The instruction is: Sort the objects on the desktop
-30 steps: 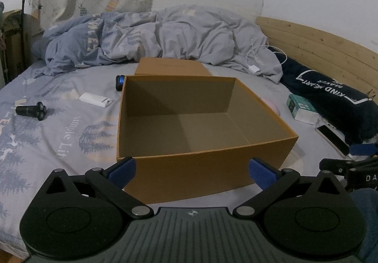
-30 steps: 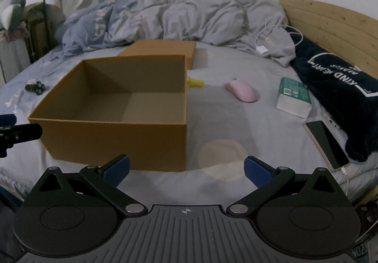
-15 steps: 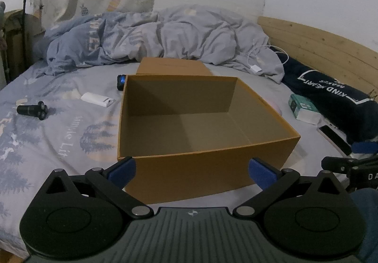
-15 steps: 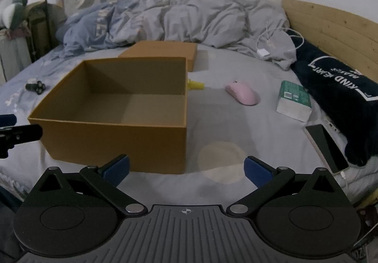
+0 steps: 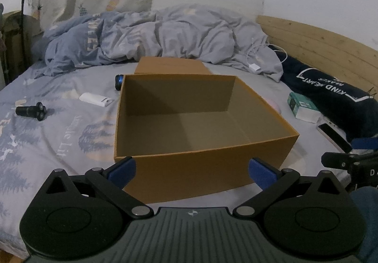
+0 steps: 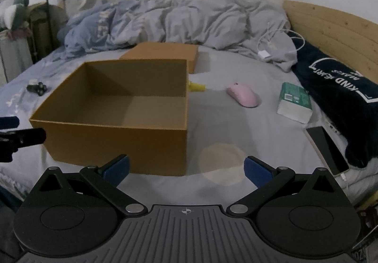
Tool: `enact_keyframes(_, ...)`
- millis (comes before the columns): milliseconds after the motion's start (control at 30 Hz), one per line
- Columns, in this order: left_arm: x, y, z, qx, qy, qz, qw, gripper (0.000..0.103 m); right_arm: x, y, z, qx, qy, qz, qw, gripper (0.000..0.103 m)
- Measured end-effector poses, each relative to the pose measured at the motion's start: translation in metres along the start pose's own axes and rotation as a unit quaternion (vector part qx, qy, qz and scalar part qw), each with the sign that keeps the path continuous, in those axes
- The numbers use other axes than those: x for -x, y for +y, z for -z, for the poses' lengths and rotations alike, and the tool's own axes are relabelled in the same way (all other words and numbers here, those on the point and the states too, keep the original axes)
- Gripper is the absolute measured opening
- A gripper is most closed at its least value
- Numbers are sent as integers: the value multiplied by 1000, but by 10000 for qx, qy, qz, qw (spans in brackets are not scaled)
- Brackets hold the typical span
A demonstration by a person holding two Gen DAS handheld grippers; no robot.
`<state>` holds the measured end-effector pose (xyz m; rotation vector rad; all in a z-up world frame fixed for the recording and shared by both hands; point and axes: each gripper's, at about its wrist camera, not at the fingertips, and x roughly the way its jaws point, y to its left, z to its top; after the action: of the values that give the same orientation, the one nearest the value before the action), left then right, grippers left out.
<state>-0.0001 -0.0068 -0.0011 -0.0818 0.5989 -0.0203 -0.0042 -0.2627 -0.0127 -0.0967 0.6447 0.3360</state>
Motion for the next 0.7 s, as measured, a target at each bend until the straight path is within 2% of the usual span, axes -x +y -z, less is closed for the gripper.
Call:
enact_keyframes(300, -1, 2, -1, 36, -16, -25, 10000, 103, 2, 1, -7, 39, -116, -162, 9998, 103)
enact_keyframes(500, 1, 7, -8, 43, -124, -128, 9998, 103, 7, -13, -18, -277, -248, -193, 9991, 103)
enact_keyframes(700, 4, 10, -15, 171, -210, -160, 9995, 103, 8, -26, -28, -270, -350, 25, 9990, 103)
